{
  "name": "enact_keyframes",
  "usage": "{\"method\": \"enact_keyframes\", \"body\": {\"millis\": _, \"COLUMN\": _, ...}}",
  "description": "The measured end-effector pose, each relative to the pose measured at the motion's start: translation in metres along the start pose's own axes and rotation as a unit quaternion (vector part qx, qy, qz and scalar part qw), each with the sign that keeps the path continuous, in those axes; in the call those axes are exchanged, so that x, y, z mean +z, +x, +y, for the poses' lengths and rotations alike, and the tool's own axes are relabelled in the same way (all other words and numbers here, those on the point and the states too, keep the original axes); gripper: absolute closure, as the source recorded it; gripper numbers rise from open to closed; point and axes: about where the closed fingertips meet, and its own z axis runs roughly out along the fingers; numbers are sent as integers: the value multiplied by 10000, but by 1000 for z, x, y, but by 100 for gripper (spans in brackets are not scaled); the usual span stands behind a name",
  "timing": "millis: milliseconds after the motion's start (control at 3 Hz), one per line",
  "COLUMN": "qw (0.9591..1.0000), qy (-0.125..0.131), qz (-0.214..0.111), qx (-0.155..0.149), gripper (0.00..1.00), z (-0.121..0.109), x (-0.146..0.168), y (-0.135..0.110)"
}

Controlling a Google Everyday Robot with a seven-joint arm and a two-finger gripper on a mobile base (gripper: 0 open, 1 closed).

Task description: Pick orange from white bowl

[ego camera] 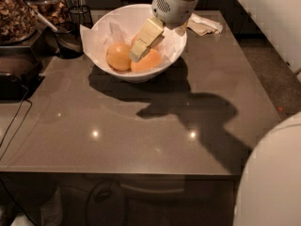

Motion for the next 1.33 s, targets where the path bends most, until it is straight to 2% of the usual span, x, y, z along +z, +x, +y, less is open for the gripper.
{"method": "enact_keyframes", "body": {"millis": 333, "qw": 9998, "qy": 1, "qz": 57, "qx": 198, "gripper": 0, "z": -3, "x": 8, "y": -9}}
{"method": "enact_keyframes", "body": {"millis": 667, "qw": 9997, "qy": -4, "qz": 151, "qx": 215, "gripper": 1, "z": -2, "x": 17, "y": -18}}
{"method": "enact_keyframes", "body": {"millis": 1333, "qw": 9995, "qy": 20, "qz": 301, "qx": 137, "gripper": 15, "z": -2, "x": 32, "y": -35}}
